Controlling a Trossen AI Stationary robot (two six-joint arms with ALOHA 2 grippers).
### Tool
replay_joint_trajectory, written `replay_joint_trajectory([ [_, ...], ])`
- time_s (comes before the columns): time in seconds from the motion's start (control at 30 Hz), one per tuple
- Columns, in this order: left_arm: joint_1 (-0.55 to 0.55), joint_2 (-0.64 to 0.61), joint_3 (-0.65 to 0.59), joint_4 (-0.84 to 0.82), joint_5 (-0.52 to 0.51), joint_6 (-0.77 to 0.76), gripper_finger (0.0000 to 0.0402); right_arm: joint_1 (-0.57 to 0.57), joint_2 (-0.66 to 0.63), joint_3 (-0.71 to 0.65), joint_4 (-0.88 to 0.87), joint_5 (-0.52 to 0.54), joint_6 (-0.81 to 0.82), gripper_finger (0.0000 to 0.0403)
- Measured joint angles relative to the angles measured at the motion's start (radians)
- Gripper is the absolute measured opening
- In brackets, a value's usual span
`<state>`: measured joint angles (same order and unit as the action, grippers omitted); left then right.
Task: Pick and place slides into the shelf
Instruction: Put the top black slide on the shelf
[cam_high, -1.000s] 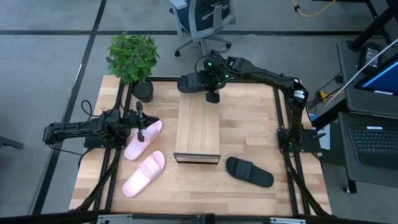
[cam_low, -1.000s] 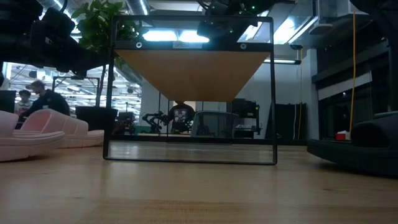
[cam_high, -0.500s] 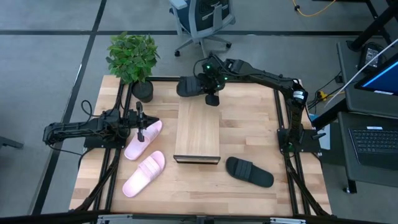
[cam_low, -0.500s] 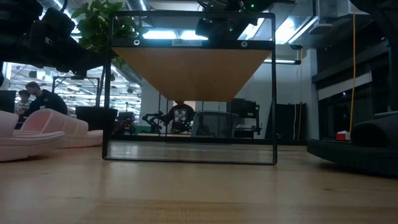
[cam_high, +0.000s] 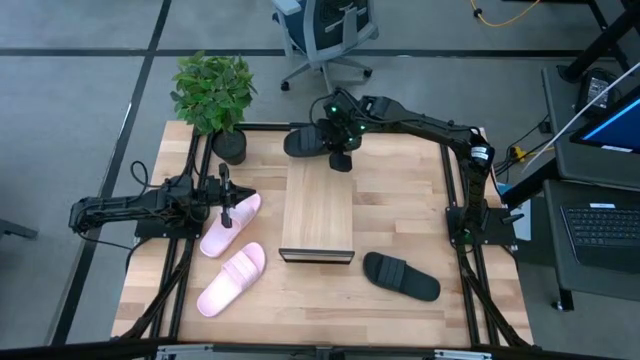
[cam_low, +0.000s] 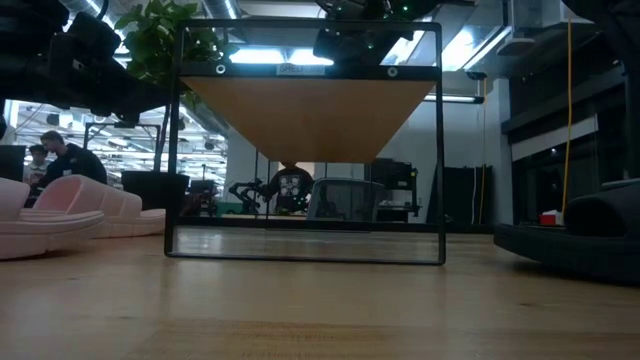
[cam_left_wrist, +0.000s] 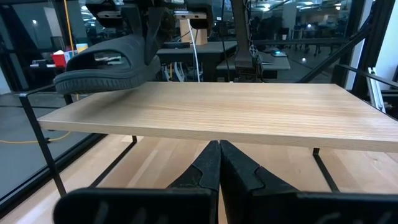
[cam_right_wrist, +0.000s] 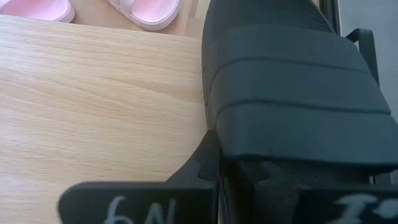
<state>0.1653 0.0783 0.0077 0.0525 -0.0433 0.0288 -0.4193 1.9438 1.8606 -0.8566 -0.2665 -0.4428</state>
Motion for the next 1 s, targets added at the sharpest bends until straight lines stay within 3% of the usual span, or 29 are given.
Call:
replay_joint_trajectory([
  [0.73, 0.0, 0.0, 0.0, 0.0, 0.0, 0.0, 0.0, -0.019, 0.0, 0.0, 0.024, 0.001, -0.007, 0.0011],
  [1.0, 0.0, 0.0, 0.0, 0.0, 0.0, -0.001, 0.0, -0.021, -0.001, -0.076, 0.104, 0.002, -0.007, 0.0011],
])
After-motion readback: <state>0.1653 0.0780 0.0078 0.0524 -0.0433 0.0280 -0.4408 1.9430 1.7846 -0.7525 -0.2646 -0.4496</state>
